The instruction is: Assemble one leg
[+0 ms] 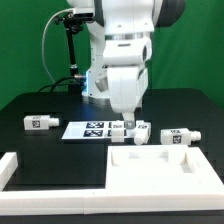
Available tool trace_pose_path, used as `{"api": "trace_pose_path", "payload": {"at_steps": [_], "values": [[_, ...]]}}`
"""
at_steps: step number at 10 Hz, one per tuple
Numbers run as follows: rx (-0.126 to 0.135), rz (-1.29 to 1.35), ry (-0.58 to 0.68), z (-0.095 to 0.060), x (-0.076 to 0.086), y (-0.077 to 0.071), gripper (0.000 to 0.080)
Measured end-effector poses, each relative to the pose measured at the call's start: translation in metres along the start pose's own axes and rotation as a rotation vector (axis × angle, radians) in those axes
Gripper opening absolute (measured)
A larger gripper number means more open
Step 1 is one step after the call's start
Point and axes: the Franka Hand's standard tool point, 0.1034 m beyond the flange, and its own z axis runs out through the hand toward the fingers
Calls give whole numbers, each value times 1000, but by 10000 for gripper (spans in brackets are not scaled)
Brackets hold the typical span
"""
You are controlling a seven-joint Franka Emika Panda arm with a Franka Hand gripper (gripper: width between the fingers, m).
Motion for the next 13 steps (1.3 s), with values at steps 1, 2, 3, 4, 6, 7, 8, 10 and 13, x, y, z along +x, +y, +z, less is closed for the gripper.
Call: {"api": "trace_pose_path", "payload": {"at_steps": [1,2,3,4,6,7,8,10,13], "values": [[16,63,-9,1,-3,-7,648],[16,44,-8,2,-3,-5,648],[18,88,-5,3,-3,-5,648],[18,151,-6,3,-2,-6,648],[13,344,-7,3,-10,-4,648],[6,501,-13,0,-22,-3,648],[-11,642,-9,-1,-30,-5,648],[-4,873,-3,4,-36,-12,648],[14,899,-18,4,-33,-14,648]]}}
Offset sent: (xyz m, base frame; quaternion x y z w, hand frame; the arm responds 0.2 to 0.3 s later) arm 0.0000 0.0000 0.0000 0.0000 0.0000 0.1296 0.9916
